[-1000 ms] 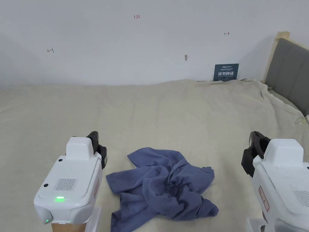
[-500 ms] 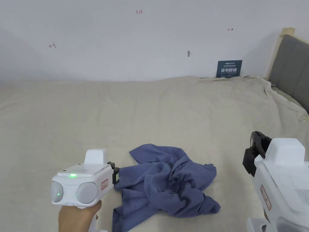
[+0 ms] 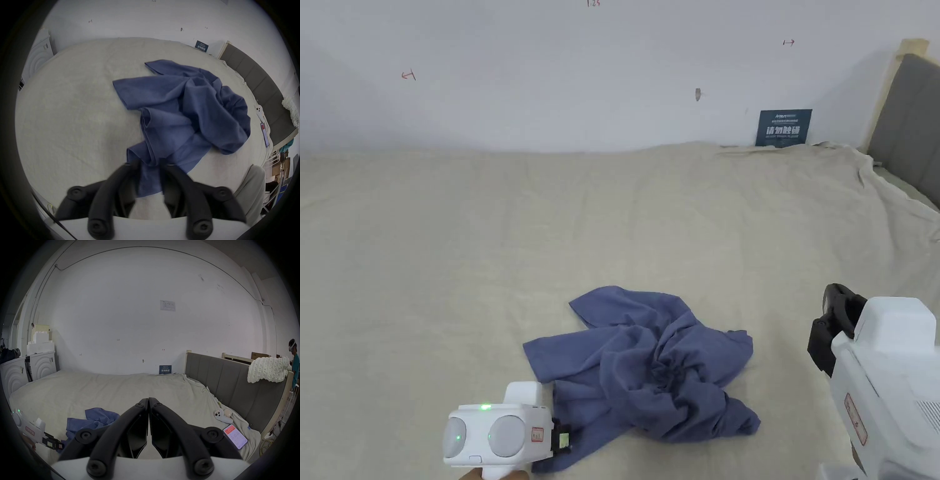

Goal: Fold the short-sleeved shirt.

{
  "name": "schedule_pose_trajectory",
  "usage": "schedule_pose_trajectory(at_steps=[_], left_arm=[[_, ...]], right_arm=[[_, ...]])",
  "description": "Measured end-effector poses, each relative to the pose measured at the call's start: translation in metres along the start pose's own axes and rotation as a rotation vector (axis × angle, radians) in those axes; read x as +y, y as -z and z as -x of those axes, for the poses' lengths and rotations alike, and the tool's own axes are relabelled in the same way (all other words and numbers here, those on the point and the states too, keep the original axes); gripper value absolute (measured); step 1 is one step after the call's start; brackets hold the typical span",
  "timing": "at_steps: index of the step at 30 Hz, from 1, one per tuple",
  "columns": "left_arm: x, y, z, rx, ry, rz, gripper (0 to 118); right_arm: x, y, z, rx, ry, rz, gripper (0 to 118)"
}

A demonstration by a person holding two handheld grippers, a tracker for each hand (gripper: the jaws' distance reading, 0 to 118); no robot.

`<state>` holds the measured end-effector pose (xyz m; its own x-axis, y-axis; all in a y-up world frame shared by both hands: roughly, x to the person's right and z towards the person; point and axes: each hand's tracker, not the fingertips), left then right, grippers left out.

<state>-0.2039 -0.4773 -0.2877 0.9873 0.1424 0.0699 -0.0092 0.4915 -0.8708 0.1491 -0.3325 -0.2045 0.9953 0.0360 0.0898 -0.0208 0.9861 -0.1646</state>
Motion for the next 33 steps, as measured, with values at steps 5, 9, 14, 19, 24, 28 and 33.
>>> schedule_pose_trajectory(at_steps=[5,9,14,19,24,28,33], left_arm=[[-0.005,0.012,-0.008,0.029,-0.003,0.032,80],[-0.008,0.017,-0.021,0.108,0.1,0.069,68],[-0.001,0.012,-0.022,0.008,0.047,0.056,3],[0.002,0.0,-0.014,-0.029,0.021,0.012,0],[0.012,-0.037,-0.004,-0.101,-0.027,-0.095,0],[0.017,-0.05,0.002,-0.132,-0.047,-0.129,0],[0.017,-0.051,0.003,-0.153,-0.059,-0.139,0]], right_arm=[[-0.005,0.004,-0.001,0.004,0.001,0.016,1],[-0.008,0.009,-0.001,0.009,0.005,0.032,1],[-0.015,0.016,-0.002,0.012,0.014,0.057,1],[-0.021,0.033,-0.004,0.019,0.029,0.1,1],[-0.034,0.086,0.0,0.047,0.063,0.268,1],[-0.05,0.138,0.004,0.108,0.065,0.436,3],[-0.082,0.193,0.012,0.128,0.074,0.6,76]])
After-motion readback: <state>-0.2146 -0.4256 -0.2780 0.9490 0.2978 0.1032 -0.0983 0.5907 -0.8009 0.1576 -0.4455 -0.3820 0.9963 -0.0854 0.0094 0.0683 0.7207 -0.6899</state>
